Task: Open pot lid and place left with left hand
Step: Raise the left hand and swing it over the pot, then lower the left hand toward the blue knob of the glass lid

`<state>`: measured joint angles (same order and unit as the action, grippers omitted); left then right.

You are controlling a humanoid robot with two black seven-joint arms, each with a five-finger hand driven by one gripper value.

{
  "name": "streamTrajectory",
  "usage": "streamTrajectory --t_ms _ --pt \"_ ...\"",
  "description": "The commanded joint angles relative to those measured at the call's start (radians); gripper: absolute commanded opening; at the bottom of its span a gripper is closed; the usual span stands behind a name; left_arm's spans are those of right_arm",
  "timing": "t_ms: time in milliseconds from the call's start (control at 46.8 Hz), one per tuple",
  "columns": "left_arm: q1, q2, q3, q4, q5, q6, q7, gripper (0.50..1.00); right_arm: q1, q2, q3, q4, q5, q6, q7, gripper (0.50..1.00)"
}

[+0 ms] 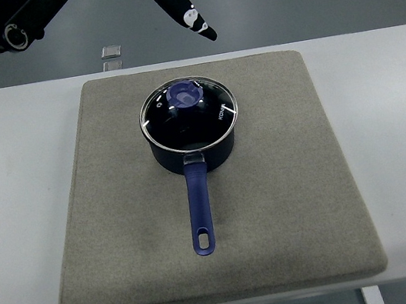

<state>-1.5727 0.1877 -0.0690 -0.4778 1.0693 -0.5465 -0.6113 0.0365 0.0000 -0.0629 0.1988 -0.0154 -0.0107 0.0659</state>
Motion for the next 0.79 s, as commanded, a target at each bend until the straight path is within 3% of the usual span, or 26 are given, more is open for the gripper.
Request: streamTrajectory --t_ms 0,256,512,769 --pt "-0.007 -0.001 0.037 -0.011 0.081 0.000 0.000 0.966 -0.001 0.000 0.000 -0.001 0.000 0.000 0.000 0.917" --pt "-0.066 -0.001 0.153 -0.047 0.175 0.002 0.000 0.958 0.000 0.000 0.000 0.001 0.000 0.000 0.000 0.917" --pt "-0.116 0.033 0.284 -0.174 0.188 0.003 0.000 0.956 0.000 0.000 0.000 -0.001 0.000 0.000 0.000 0.917" --pt "-0.119 0.036 0.305 -0.173 0.236 0.014 0.000 0.956 0.000 0.000 0.000 0.001 0.000 0.000 0.000 0.917"
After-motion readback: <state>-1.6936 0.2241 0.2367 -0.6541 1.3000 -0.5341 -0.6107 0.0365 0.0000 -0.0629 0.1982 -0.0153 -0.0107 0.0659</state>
